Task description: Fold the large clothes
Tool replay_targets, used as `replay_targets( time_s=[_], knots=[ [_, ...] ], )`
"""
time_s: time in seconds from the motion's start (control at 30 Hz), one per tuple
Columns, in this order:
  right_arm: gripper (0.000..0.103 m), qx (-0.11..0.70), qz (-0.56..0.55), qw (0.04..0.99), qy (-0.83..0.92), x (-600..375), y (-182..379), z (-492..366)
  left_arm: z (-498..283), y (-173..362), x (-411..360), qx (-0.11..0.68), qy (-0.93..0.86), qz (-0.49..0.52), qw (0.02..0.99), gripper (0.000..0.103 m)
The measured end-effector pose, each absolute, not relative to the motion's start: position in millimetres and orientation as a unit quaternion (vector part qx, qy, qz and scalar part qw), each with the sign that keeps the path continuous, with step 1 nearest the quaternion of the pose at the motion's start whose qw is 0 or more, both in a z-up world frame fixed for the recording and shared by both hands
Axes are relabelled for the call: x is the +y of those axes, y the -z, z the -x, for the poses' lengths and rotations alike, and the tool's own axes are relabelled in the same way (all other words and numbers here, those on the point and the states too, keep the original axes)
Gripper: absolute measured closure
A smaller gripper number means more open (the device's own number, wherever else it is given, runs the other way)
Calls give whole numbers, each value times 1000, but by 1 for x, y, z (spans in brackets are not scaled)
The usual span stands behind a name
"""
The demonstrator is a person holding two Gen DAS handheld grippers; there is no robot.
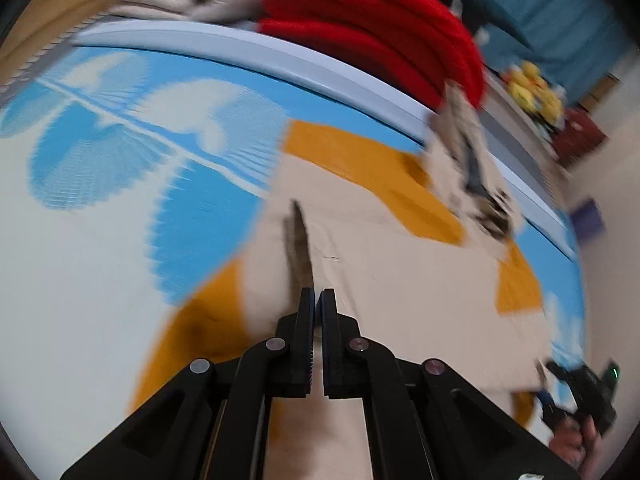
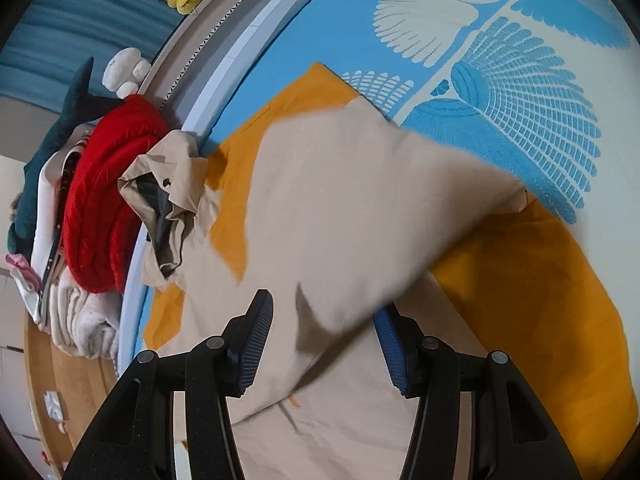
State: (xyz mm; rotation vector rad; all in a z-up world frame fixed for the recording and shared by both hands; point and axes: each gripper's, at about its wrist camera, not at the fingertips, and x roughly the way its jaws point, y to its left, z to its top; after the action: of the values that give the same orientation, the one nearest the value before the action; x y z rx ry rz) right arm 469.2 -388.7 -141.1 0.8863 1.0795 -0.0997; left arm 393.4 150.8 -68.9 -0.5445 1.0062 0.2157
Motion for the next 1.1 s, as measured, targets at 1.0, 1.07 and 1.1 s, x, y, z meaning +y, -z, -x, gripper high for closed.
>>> replay_targets(
  time_s=[1.0, 1.07, 1.1],
  knots=[
    [71, 481, -309, 808, 143, -362, 117, -435, -381, 75, 176, 456, -158, 298, 824, 103],
    [68, 453, -306, 827, 129, -364, 106, -439, -387, 69, 164, 456, -124, 276, 837, 103],
    [64, 445, -308, 833, 113, -366, 105, -445, -392, 69, 154, 462, -103, 260, 842, 103]
  ],
)
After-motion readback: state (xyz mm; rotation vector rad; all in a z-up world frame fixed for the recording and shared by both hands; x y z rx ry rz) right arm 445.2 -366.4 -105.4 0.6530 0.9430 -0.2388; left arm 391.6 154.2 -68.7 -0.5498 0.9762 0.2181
